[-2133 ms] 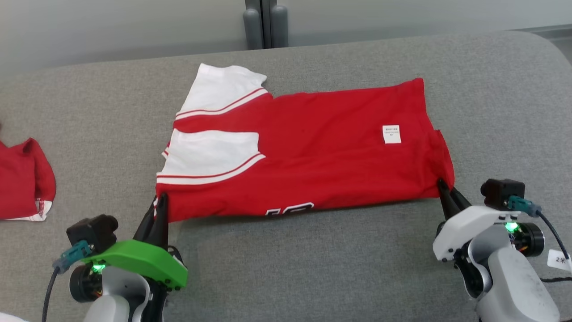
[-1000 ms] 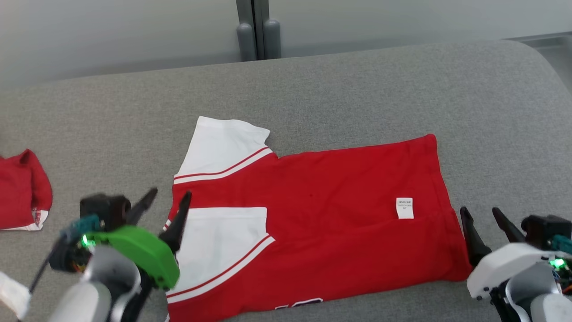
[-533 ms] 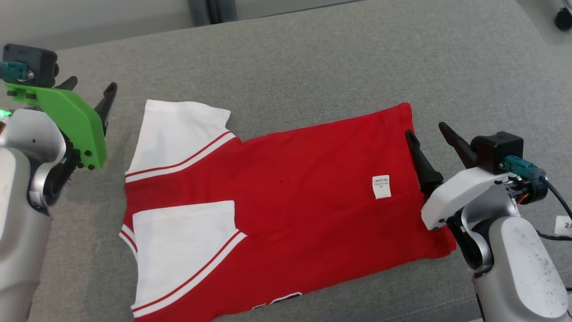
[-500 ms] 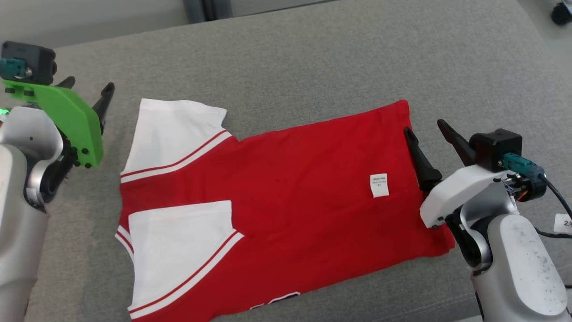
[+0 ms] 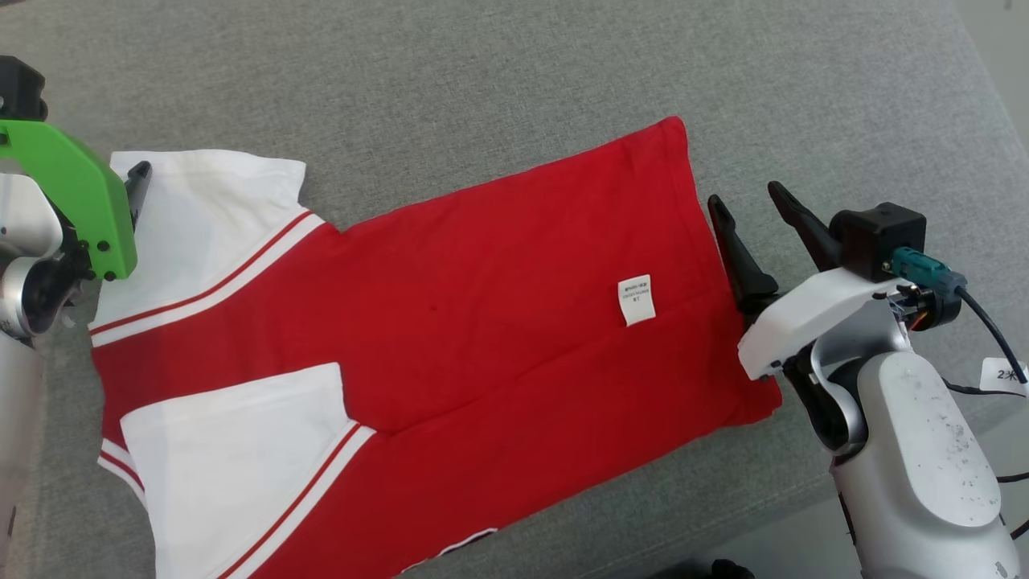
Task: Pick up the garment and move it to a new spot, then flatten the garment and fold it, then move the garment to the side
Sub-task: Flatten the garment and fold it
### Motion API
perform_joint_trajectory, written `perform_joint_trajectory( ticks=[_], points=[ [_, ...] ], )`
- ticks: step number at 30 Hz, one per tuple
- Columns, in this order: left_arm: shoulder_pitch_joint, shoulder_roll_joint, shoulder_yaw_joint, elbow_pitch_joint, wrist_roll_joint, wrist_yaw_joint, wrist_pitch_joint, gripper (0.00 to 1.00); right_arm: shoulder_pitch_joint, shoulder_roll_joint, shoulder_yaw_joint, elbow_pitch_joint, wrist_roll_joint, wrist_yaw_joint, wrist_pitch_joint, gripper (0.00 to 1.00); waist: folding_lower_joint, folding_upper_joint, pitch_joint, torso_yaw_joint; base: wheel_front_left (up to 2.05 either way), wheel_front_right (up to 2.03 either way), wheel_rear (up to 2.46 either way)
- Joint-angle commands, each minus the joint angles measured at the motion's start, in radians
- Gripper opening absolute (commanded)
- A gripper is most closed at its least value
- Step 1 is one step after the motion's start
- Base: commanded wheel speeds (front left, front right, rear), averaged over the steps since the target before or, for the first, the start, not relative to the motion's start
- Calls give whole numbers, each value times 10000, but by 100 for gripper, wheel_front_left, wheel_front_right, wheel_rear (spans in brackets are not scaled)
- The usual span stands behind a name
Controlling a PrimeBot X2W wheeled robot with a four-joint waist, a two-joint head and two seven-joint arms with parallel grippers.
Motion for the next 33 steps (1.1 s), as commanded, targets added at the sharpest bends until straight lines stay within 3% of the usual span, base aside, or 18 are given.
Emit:
perform_joint_trajectory(
  ticks=[1,8,9,10,13,24,33],
  points=[
    [-188,95,-3,20,-109,-4,106,100,-109,-21,2,72,69,-12,-92,100,-1,0,295,-277,0,0,0],
    [49,256,-165,4,-441,-77,901,100,-304,-22,14,331,106,-12,-269,100,-1,0,354,-263,0,0,0],
    [62,271,-183,-29,-486,-84,968,88,-338,-22,23,351,110,-12,-286,100,-1,0,358,-256,0,0,0],
    [77,280,-207,-86,-525,-94,1043,57,-383,-22,39,360,105,-12,-305,100,-1,0,360,-247,0,0,0],
    [103,265,-321,-311,-672,-103,1195,0,-499,-24,77,387,54,-12,-319,100,-1,0,347,-212,0,0,0],
    [-215,175,-737,-1124,-970,-169,383,0,-1287,-25,-35,860,-309,-12,-142,100,-1,0,182,150,0,0,0],
    [-242,180,-1205,-1982,-1193,-178,-869,0,-2544,-328,-219,2123,-887,-12,718,100,-1,0,-68,920,0,0,0]
  ],
)
